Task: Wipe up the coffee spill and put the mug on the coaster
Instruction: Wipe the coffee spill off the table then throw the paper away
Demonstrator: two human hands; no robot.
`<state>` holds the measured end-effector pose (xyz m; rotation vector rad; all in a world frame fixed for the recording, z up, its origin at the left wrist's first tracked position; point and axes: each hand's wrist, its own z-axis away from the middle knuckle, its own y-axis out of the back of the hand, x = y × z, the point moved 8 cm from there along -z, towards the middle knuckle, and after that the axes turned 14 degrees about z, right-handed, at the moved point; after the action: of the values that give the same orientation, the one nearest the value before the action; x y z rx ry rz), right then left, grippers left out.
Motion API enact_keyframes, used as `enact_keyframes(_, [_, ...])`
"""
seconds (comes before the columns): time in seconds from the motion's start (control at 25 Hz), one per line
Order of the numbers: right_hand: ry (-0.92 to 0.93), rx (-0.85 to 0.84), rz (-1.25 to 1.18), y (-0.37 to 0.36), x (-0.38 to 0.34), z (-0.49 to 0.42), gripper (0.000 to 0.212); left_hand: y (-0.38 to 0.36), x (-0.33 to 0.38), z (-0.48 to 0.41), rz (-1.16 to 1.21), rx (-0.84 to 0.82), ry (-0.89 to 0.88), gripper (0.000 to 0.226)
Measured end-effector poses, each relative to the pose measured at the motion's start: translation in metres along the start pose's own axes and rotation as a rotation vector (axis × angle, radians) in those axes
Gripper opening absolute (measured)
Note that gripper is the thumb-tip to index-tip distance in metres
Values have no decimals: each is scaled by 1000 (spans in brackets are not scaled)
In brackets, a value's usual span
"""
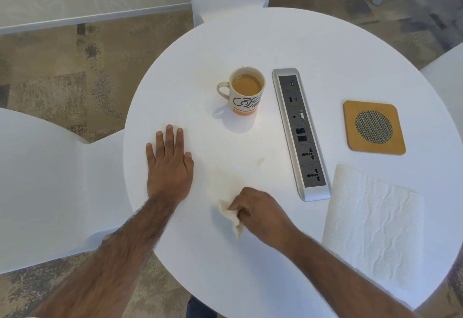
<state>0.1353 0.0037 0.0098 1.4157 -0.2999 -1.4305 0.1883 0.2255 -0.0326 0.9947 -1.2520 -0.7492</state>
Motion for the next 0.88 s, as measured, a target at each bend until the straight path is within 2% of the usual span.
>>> enact_keyframes(0.08, [-235, -45, -483, 11, 17, -7, 31, 0, 0, 0, -1, -2, 0, 65])
enact_keyframes(0.16, [-355, 82, -651, 40, 43, -19, 33, 0, 0, 0, 9, -3, 0, 65])
enact_keyframes(0.2, [-389, 150, -592, 58, 56, -26, 31, 0, 0, 0, 13, -1, 0, 65])
enact_keyframes(0.28, [-419, 230, -272, 85, 71, -38, 29, -1, 0, 0, 13, -9, -1, 65])
enact_keyframes(0.36, [-359, 184, 73, 87, 68, -50, 34, -2, 0, 0, 10, -16, 1, 66])
enact_keyframes(0.44, [-243, 106, 304, 75, 51, -57, 33, -1, 0, 0, 12, -16, 8, 66])
enact_keyframes(0.56, [-133, 53, 412, 57, 32, -50, 27, 0, 0, 0, 17, -18, 10, 66])
enact_keyframes(0.72, [144, 19, 458, 31, 12, -19, 23, 1, 0, 0, 14, -20, 9, 66])
enact_keyframes(0.88, [247, 60, 474, 17, 9, -5, 27, -1, 1, 0, 8, -23, 10, 66])
